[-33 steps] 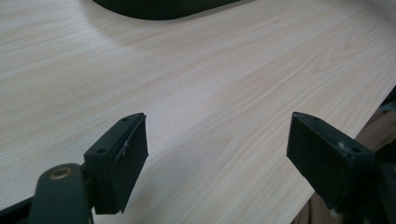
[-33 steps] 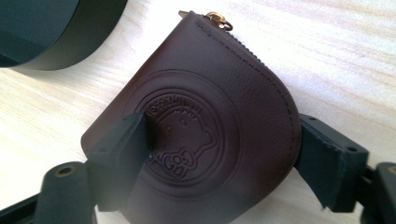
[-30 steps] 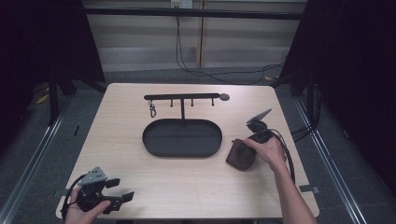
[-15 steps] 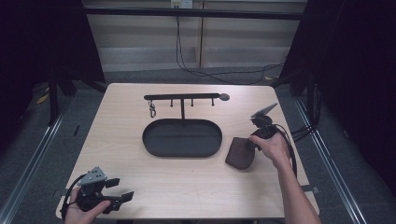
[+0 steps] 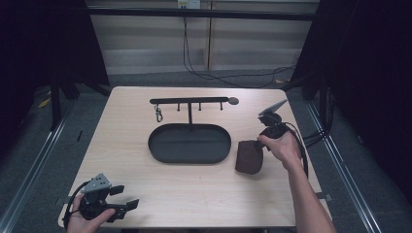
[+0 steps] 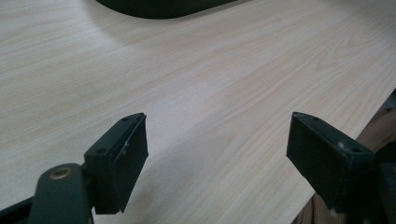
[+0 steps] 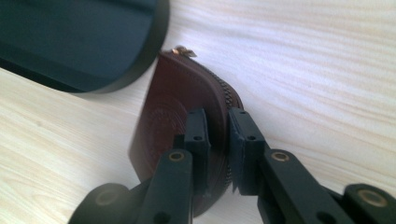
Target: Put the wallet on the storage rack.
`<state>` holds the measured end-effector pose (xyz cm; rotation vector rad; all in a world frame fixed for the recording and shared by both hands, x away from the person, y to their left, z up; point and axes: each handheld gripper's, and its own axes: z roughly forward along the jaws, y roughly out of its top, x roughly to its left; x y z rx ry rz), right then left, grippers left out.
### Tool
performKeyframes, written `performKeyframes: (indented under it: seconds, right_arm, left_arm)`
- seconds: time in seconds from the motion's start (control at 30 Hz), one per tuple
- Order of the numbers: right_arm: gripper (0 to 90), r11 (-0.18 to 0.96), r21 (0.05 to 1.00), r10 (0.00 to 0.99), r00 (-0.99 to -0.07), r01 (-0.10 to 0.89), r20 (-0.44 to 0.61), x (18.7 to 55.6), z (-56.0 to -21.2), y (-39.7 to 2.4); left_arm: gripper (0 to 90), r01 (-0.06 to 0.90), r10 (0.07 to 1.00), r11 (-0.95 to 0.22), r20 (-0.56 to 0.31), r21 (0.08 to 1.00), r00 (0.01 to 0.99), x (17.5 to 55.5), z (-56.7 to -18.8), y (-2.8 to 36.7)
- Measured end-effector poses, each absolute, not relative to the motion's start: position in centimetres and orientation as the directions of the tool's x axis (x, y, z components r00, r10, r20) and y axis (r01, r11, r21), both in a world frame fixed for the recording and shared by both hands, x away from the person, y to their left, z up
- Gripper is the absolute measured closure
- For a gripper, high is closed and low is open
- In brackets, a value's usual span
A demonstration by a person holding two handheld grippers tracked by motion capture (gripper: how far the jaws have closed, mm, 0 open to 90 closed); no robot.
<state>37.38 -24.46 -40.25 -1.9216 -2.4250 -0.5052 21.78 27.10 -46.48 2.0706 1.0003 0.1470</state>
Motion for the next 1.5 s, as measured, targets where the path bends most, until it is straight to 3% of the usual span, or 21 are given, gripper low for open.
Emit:
performKeyframes:
  seconds: [0.33, 1.5]
  right_arm:
    - [83.8, 0.224, 0.235, 0.950, -0.266, 0.946, 0.164, 37.4, -38.8, -23.8]
    - [83.7, 0.239, 0.243, 0.961, -0.264, 0.940, 0.078, 37.6, -34.0, -23.2]
  left_arm:
    - [20.6, 0.604, 0.700, -0.351, -0.228, 0.715, 0.677, 21.8, -46.4, 27.2]
    - [20.5, 0.610, 0.702, -0.325, -0.247, 0.723, 0.667, 22.0, -46.3, 27.5]
